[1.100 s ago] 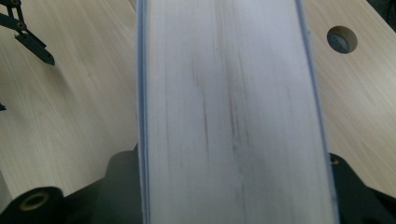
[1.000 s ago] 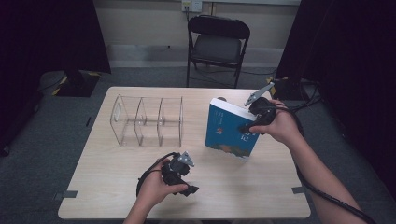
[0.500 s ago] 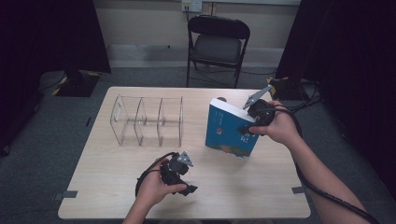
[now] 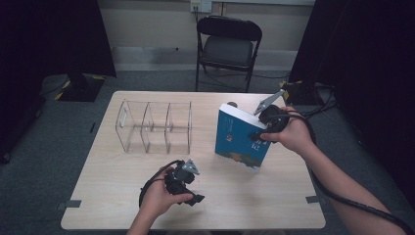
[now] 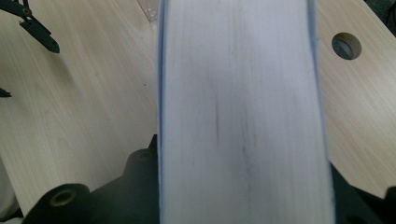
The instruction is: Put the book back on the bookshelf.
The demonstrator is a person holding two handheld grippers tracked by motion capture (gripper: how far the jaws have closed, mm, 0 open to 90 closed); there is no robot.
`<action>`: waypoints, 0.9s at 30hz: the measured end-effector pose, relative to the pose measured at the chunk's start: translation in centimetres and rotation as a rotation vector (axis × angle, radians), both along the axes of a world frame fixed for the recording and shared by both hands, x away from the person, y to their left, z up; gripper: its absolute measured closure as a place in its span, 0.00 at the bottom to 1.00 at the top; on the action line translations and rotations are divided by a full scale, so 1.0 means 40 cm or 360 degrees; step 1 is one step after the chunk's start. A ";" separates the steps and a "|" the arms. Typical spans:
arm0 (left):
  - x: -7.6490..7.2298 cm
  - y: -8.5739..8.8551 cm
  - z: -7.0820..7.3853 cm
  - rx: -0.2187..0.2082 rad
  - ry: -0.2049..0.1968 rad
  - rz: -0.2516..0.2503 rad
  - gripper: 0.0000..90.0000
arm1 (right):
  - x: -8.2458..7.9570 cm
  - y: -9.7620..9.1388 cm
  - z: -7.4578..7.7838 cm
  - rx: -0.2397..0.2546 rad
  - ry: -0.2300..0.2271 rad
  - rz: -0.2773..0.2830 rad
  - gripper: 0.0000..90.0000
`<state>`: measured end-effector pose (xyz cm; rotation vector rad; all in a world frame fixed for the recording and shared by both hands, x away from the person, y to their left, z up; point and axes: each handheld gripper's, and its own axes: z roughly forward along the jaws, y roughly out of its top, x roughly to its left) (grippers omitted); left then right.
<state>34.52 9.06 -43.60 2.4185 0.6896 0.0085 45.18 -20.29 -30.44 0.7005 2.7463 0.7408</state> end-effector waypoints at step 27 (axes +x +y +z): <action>0.002 0.025 0.004 0.0020 -0.0032 0.0043 0.29 | -0.151 0.008 0.053 0.0063 0.0026 0.0180 0.68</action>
